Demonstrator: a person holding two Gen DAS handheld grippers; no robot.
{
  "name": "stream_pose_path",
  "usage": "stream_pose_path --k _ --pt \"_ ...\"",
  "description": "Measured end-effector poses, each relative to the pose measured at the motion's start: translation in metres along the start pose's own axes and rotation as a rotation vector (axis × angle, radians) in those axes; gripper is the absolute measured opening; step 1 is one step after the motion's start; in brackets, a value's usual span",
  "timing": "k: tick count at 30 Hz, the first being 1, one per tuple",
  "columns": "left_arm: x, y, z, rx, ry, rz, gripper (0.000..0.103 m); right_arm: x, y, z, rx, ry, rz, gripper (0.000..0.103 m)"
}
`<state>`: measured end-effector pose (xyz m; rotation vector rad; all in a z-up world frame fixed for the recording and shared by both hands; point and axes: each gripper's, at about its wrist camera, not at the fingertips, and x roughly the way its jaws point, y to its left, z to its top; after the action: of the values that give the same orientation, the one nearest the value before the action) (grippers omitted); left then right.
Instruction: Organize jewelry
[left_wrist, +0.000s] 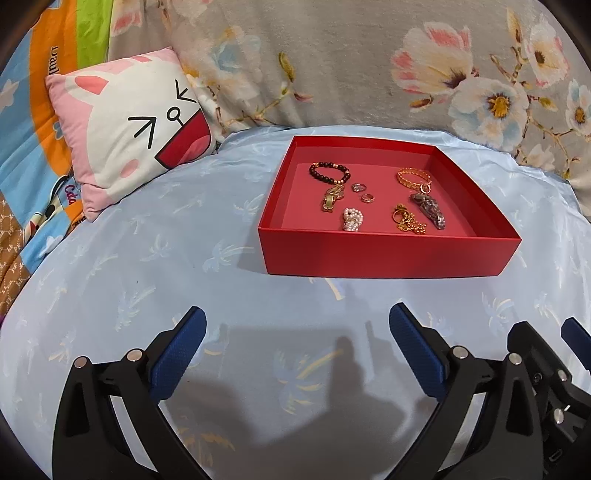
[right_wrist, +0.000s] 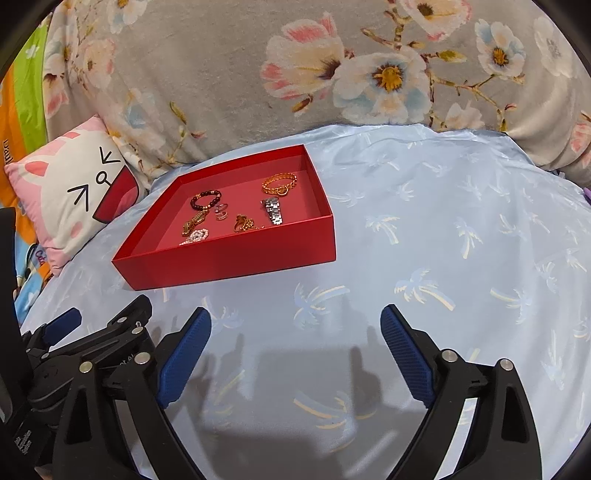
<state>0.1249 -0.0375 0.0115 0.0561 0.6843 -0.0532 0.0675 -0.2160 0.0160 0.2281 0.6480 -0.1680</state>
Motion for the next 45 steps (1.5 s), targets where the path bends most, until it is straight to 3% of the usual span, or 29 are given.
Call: stream_pose_path --k 45 --pt "-0.0031 -0.001 0.0012 0.002 -0.011 0.002 0.097 0.0001 -0.0047 0.0008 0.004 -0.007 -0.008 0.093"
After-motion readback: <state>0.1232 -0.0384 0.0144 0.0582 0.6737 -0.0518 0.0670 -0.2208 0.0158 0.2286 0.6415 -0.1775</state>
